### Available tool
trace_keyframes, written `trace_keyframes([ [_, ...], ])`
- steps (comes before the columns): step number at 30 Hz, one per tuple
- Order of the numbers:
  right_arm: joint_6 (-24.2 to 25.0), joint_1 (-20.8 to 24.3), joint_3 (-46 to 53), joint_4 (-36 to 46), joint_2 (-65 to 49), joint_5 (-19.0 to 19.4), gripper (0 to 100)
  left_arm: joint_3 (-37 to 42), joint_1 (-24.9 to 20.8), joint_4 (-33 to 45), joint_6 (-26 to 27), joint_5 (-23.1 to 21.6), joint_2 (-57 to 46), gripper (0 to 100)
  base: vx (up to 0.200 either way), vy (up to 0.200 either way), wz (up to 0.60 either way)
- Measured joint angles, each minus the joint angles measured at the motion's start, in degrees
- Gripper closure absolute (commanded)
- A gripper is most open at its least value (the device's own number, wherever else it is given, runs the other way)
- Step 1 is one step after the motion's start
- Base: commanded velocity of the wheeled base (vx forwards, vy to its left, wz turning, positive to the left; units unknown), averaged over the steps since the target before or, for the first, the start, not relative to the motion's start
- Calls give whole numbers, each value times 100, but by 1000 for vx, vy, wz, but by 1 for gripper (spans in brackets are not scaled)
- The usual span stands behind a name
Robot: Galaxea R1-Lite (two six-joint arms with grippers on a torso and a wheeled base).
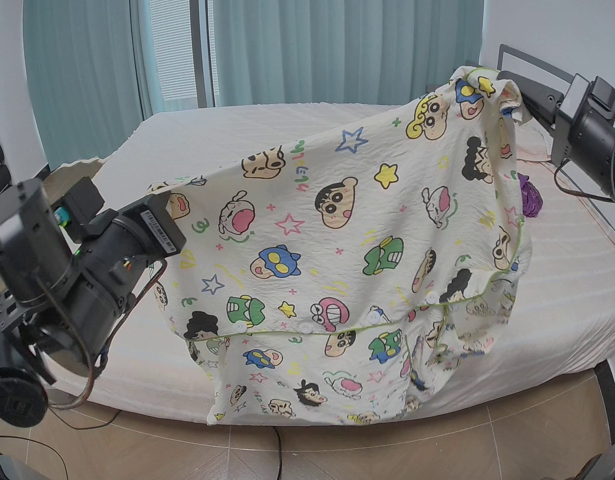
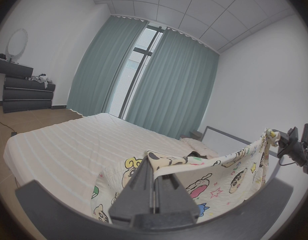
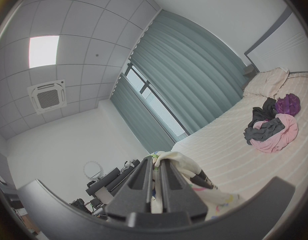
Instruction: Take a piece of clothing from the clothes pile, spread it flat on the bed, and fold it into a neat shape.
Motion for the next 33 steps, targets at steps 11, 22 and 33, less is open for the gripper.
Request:
trace_keyframes([
  [11,-2,-190,-57,-104,713,-22,100,-851,694,17,-30,-35,1106,100,200,0,0],
  [22,-10,-306,-112,-432,1189,-69,100,-1913,1003,1257,-301,-268,1858,100,200,0,0],
  [33,-2,-393,-140,-460,1643,-72,100,-2216,1224,1380,-753,-692,2638,100,73,0,0],
])
